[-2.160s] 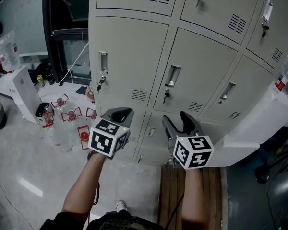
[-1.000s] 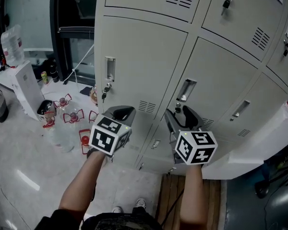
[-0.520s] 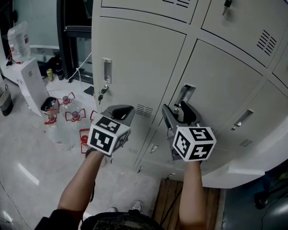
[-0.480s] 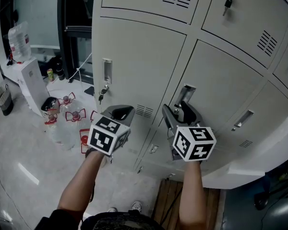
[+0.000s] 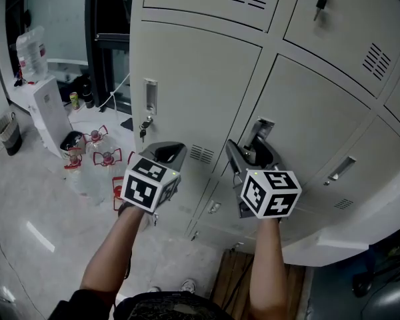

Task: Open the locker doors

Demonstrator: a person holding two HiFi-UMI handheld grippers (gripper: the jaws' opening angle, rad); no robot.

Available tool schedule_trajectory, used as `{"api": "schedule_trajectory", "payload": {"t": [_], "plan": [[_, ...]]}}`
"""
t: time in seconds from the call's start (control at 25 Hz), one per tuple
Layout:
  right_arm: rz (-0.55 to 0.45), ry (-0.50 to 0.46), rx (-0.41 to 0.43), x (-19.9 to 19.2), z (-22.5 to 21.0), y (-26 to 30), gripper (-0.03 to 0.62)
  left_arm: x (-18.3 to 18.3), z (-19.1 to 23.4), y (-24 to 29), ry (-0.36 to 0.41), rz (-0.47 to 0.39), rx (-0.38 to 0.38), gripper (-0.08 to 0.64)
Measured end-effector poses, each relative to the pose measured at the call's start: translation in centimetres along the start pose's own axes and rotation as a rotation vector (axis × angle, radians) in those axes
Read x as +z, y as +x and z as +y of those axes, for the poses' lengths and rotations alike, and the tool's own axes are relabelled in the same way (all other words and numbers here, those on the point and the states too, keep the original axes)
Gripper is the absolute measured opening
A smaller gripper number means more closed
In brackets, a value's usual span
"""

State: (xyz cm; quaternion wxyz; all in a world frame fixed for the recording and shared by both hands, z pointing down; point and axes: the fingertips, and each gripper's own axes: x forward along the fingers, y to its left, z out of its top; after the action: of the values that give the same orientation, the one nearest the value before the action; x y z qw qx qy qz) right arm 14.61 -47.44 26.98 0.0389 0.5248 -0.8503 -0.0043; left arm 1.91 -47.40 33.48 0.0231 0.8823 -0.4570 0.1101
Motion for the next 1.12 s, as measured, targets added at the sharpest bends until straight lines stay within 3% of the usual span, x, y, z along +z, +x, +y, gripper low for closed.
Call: {"api": "schedule_trajectory", "payload": {"t": [0.56,1.12], "plan": [[-0.005,0.026,-0.011,0.0,0.9,-0.7,0.265,0.0,0.2,-1.7,0.002,-0.012,-0.002,-0.002],[-0.009,0.033,-0.067,0.0,2.6,-5.0,0.247,-0.4,-2.8,-3.4,0.03,-0.008,-0.098,-0.002]]}}
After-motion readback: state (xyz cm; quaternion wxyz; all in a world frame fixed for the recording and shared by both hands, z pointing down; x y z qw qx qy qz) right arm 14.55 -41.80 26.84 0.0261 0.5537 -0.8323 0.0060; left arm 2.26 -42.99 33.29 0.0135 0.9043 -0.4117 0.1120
